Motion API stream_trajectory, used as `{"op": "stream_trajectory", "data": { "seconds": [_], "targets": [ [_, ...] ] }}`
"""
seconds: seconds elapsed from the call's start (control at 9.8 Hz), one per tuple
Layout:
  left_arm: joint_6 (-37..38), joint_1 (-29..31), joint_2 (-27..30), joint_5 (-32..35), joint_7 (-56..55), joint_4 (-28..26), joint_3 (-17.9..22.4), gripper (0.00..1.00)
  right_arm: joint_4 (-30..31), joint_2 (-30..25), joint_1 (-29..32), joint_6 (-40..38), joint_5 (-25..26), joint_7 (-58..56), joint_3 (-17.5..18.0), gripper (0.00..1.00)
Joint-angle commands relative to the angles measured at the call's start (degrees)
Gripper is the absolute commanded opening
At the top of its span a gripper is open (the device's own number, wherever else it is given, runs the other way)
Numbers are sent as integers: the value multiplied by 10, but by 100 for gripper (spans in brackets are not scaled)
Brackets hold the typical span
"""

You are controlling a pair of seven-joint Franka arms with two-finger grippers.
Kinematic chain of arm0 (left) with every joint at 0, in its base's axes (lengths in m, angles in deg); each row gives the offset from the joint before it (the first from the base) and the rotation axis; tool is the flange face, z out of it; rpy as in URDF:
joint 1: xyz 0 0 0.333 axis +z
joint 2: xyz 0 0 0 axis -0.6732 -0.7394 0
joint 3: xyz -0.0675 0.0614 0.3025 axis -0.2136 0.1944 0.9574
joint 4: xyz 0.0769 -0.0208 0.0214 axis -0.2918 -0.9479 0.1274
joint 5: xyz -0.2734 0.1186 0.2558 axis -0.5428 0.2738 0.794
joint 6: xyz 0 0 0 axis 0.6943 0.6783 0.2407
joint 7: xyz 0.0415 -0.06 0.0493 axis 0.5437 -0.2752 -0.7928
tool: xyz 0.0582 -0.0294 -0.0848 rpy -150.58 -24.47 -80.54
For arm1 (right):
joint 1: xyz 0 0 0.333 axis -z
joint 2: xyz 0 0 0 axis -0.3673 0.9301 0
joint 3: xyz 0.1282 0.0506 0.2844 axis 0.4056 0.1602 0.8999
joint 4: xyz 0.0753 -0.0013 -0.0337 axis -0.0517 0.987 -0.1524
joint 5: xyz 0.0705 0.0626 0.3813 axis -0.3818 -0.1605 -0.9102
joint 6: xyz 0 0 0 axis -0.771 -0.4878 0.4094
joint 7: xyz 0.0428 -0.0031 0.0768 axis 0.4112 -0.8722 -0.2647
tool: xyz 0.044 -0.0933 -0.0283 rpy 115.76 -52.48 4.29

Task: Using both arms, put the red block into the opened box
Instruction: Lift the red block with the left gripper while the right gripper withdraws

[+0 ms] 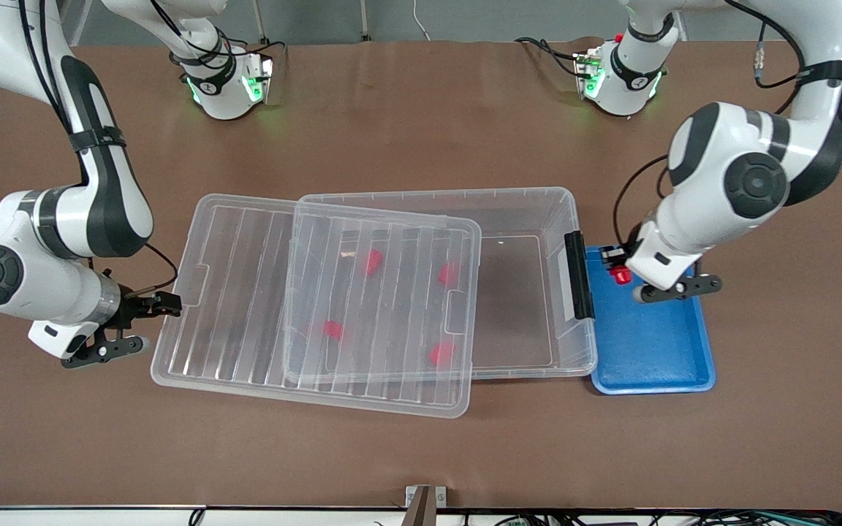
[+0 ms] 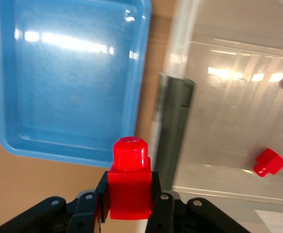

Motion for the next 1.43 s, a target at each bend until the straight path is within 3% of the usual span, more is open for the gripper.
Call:
{"op": "stream_trajectory", "data": {
  "seconds": [0.0, 0.31, 0.51, 0.61, 0.82, 1.02, 1.22, 1.33],
  "targets": [
    [-4, -7, -32, 7, -66, 5, -28, 0, 10, -16, 15, 0, 14, -27, 6, 100],
    [-54, -69, -74, 10, -171, 21, -27, 0, -22, -15, 18, -26, 3, -24, 7, 100],
    [-85, -79, -120, 67, -182, 19, -28, 0, -103, -30, 16, -139, -24, 38, 5, 100],
    [-100, -79, -140, 101, -182, 19, -29, 0, -133, -46, 15, -185, -25, 112, 6, 100],
    [-142, -85, -178, 104, -181, 18, -30, 0, -134, -123, 22, -215, -28, 211, 5, 100],
    [-164, -98, -205, 106, -179, 19, -30, 1, -134, -180, 42, -257, -28, 228, 0, 100],
    [-173, -105, -221, 110, -171, 20, -29, 3, -134, -219, 43, -310, -36, 230, -28, 100],
    [-192, -108, -230, 119, -171, 21, -29, 3, -133, -232, 44, -333, -72, 221, -48, 100]
  ]
}}
